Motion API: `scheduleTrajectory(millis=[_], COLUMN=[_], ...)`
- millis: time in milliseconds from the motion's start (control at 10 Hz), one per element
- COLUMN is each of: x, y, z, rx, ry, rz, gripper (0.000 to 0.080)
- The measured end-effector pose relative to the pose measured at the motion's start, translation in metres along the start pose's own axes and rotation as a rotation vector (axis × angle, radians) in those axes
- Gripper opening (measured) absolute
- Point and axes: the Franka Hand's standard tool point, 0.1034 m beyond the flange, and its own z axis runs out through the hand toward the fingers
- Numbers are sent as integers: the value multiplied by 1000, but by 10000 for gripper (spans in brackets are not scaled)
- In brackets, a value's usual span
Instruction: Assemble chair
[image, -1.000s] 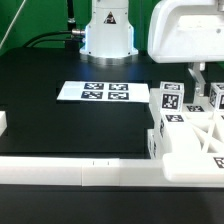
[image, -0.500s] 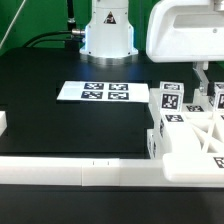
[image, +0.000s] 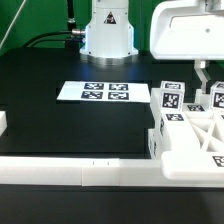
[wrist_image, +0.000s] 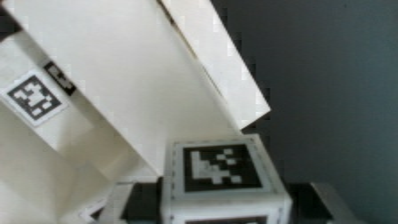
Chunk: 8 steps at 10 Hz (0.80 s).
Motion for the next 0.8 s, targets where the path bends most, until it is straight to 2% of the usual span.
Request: scheduleTrajectory(millis=[300,500,800], x=[-1,-2,-1], y=[-1,-2,-1], z=[0,0,-1], rx=[8,24,30], ry=[-7,-21,-39], rz=[193,455,743], gripper=[284,284,285])
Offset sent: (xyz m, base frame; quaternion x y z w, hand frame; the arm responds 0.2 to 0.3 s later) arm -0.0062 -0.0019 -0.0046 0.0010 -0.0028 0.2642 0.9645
